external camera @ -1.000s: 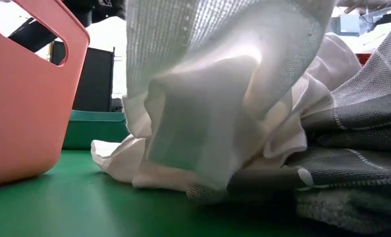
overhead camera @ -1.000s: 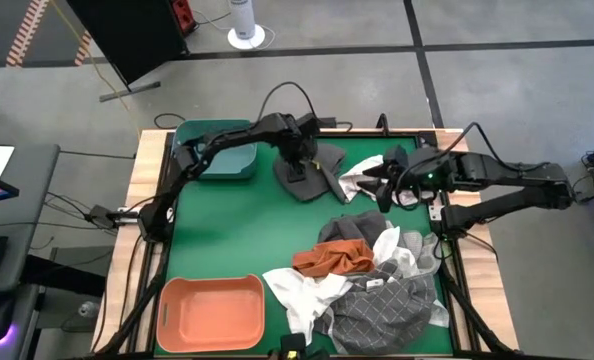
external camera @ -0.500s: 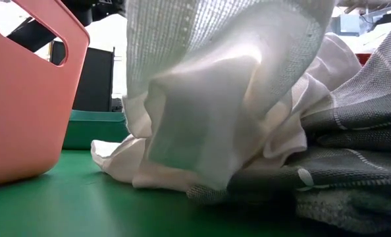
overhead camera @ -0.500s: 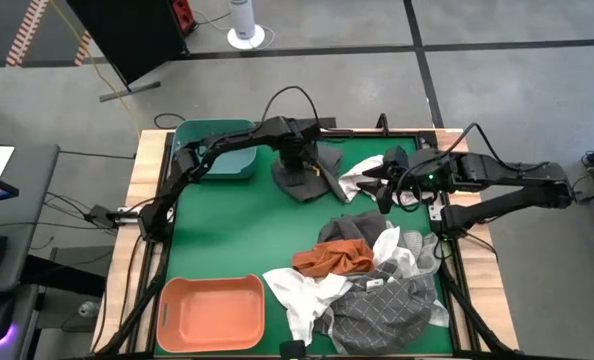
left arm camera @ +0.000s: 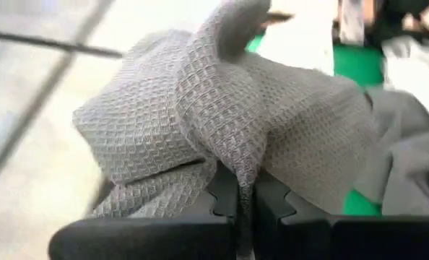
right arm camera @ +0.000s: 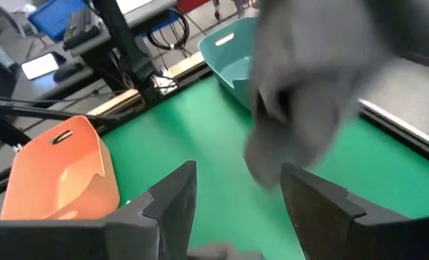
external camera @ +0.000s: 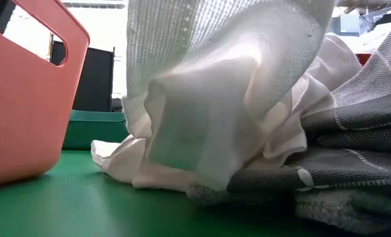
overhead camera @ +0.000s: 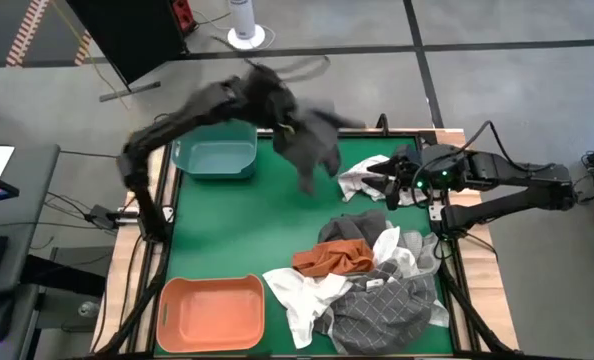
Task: Sort microfiber towel by color & place in baskets
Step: Put the top black microfiber towel into the green bin
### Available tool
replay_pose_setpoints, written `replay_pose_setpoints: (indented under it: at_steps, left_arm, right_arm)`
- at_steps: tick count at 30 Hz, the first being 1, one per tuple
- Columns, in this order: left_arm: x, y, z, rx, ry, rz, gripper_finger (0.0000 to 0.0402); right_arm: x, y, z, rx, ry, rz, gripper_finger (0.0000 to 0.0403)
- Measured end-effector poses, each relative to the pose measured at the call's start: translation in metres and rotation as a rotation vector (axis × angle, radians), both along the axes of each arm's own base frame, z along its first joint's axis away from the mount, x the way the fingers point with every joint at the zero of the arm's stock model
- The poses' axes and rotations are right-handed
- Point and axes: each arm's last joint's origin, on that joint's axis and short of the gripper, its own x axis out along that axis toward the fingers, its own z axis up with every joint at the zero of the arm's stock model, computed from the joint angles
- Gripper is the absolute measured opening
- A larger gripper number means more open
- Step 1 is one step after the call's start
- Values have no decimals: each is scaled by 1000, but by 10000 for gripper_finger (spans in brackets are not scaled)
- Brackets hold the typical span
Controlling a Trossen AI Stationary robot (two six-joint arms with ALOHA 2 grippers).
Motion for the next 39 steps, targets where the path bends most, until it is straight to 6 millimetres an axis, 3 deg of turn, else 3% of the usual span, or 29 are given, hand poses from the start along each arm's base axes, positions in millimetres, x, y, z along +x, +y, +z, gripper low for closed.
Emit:
replay_pose_setpoints:
  at_steps: [3,8,11,18,21,26,32,37,39]
  left_arm:
    - [-34,-8,29,41,-57,76,2]
    - [-87,-25,56,111,-33,247,2]
    - [-113,-31,60,145,47,378,2]
    - [-146,-40,59,165,182,572,2]
    - [-148,-38,48,140,311,573,2]
    - [-132,-26,15,150,475,515,1]
    - [-121,-9,-42,187,578,488,1]
    - [-128,-10,-94,319,620,463,1]
    - [-134,-14,-109,400,663,366,1]
  right_arm:
    - [0,-3,1,-24,-3,-8,227]
    - [6,-11,3,-60,-24,-37,227]
    - [9,-15,4,-69,-48,-56,227]
    - [23,-22,-1,-68,-32,-82,227]
    - [31,-22,-3,-68,-36,-82,227]
    - [43,-24,-7,-68,-39,-82,227]
    - [49,-23,-8,-61,-46,-77,227]
    - [48,-21,-6,-46,-73,-74,227]
    - [48,-21,-6,-44,-75,-75,227]
